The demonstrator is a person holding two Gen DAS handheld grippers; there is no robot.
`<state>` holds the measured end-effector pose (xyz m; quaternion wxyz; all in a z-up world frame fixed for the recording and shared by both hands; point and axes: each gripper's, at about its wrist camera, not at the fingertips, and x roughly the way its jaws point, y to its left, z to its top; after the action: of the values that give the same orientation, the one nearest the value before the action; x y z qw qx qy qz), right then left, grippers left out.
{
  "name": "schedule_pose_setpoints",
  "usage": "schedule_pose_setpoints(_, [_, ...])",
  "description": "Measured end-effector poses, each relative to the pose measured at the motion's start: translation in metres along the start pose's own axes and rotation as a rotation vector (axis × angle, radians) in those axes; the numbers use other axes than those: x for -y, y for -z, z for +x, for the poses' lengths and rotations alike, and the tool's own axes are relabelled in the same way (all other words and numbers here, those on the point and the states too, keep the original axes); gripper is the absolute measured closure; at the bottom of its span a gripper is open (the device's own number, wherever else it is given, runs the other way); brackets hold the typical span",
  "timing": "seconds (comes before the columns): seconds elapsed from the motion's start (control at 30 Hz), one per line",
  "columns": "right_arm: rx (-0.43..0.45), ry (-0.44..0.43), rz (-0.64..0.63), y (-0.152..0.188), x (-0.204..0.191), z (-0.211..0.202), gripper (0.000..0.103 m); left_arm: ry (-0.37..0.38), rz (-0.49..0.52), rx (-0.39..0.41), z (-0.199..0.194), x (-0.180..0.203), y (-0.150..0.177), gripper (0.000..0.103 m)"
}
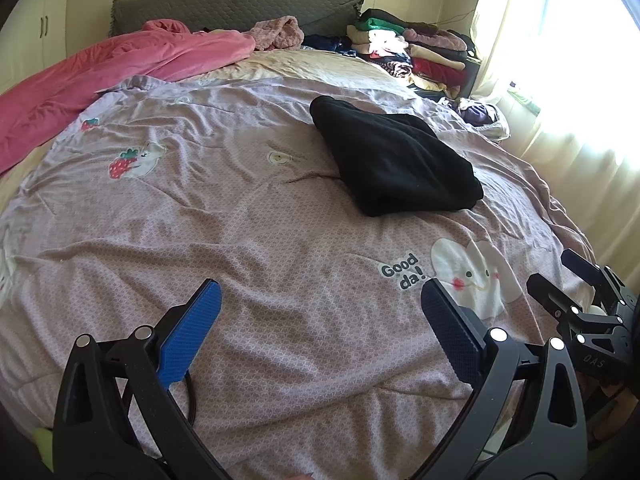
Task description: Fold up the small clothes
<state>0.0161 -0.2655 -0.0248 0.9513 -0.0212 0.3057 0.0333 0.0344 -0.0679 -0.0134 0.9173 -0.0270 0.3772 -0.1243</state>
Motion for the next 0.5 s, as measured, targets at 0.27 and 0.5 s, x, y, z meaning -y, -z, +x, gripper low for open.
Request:
schedule_pose_setpoints(0.27, [0.007,0.003,0.002,-0.001,-0.0014,-0.0013,0.004,0.0,-0.001,-0.001,0.0001,-0.0003,-0.0003,0.009])
schedule_pose_setpoints(0.5, [0.007,0.005,0.003,-0.001,-0.0022,-0.002,0.004,-0.003,-0.001,-0.003,-0.0006,-0.0011,0.0005,0.009])
